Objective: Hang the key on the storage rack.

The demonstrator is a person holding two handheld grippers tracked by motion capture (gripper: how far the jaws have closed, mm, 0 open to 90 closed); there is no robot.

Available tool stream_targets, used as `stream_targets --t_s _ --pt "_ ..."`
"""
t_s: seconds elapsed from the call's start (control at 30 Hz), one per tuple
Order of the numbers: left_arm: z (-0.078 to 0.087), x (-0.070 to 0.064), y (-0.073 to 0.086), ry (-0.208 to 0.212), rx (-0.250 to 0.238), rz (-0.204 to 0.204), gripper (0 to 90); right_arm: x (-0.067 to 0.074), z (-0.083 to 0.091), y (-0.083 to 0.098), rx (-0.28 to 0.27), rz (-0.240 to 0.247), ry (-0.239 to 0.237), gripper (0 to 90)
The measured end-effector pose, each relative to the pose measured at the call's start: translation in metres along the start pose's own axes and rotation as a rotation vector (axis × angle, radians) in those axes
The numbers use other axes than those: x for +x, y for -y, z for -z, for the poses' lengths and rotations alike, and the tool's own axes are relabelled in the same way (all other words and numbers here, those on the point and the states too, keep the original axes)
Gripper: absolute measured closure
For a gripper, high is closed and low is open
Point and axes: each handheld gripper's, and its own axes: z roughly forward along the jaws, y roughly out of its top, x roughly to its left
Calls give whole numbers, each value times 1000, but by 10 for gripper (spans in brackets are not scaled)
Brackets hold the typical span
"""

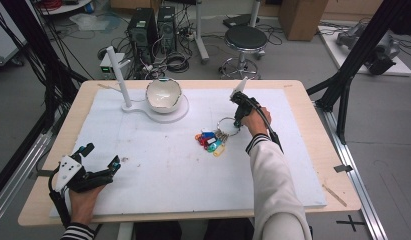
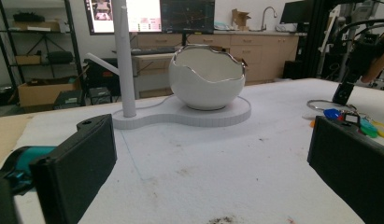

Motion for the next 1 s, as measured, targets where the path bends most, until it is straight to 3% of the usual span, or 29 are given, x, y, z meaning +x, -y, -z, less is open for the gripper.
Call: stream_targets --t_s 0.33,0.6,0.8,1.0 --pt "0 0 0 0 1 1 17 0 0 -1 7 0 22 840" --pt "0 0 0 0 3 1 17 2 0 -1 13 12 35 853" --pt "0 0 0 -1 2 2 17 5 -1 -2 24 92 64 857" --pt "0 0 0 -2 2 5 17 7 -1 -3 30 113 70 861"
